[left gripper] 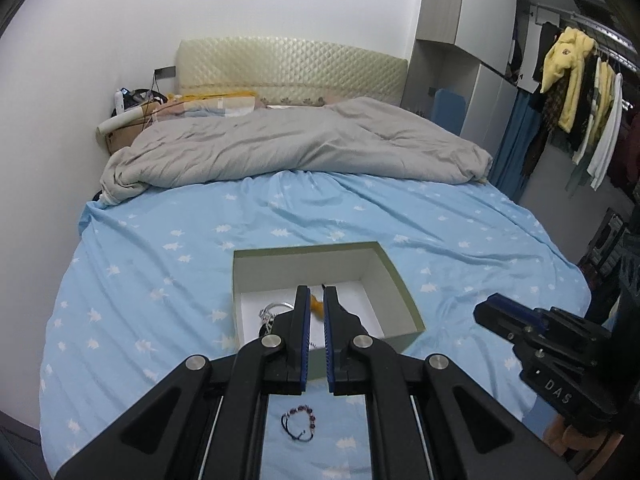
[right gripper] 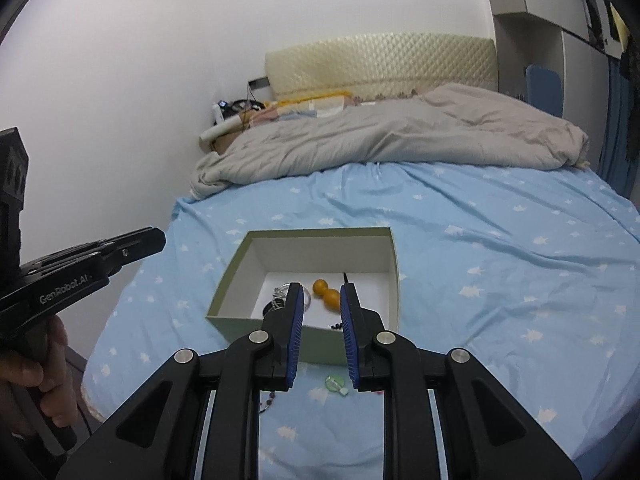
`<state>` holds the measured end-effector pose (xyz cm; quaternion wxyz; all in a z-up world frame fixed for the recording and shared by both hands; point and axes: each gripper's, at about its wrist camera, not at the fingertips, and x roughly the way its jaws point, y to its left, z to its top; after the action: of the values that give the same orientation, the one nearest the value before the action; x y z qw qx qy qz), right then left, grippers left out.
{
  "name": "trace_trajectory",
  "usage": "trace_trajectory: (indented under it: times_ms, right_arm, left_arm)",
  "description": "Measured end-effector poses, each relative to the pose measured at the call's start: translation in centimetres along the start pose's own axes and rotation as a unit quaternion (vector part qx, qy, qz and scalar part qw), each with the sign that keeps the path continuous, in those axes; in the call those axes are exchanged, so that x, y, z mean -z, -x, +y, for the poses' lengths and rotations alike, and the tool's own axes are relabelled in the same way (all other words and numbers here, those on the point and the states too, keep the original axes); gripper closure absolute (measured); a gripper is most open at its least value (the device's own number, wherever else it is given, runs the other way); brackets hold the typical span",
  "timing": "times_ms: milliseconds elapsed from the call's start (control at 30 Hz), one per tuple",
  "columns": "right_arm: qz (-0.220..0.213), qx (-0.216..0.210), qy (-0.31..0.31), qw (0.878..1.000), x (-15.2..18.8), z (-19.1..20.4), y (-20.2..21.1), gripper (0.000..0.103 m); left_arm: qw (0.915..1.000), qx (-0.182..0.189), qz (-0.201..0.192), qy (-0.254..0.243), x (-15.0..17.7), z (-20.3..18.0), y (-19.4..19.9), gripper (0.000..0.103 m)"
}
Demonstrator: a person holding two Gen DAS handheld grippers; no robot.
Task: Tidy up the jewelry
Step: 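Withdraw both open grippers from the box toward the red-bead bracelet and clips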
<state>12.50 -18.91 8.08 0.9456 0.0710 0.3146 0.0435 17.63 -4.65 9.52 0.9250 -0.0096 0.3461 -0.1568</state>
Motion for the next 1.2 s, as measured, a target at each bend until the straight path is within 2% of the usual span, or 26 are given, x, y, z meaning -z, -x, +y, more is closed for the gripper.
trace_trajectory:
  times_ms: [100, 167, 200, 500, 800, 1033, 1200]
  right_arm:
    - [-0.009, -0.002, -0.001, 1.0, 0.8, 0.0, 1.5, 0.086]
    - [-0.014, -0.001, 0.001, 1.0, 1.2, 0.1, 2.2, 0.086]
    - [-0.015, 0.0, 0.001, 1.0, 1.3, 0.0, 2.3, 0.086]
    - [-0.035, 0.006, 0.001, 0.999, 4.7, 0.2, 3.9, 0.086]
    - [-0.043, 0.008, 0.011, 0.999, 8.0, 0.2, 4.6, 0.086]
    - [-0.049, 0.016, 0.002, 0.999, 11.1, -0.5, 5.2, 0.086]
    - [-0.035, 0.024, -0.004, 0.999, 13.1, -1.2, 4.6, 0.086]
  left_arm:
    - [0.9999, -0.007, -0.002, 0.008, 1.2, 0.0, 1.8, 0.091]
    - [0.9998, -0.011, -0.007, 0.012, 2.0, 0.0, 2.7, 0.058]
    - [0.9997, -0.015, -0.013, 0.014, 2.4, 0.0, 3.3, 0.054]
    - [0.9995, -0.018, -0.022, 0.016, 5.7, -0.1, 5.2, 0.054]
    - [0.9995, -0.006, -0.023, 0.02, 10.0, -1.0, 4.9, 0.054]
    - [0.9995, -0.004, -0.01, 0.029, 13.0, -1.1, 4.1, 0.054]
    - [0.9993, -0.003, 0.007, 0.038, 15.0, -0.5, 3.1, 0.054]
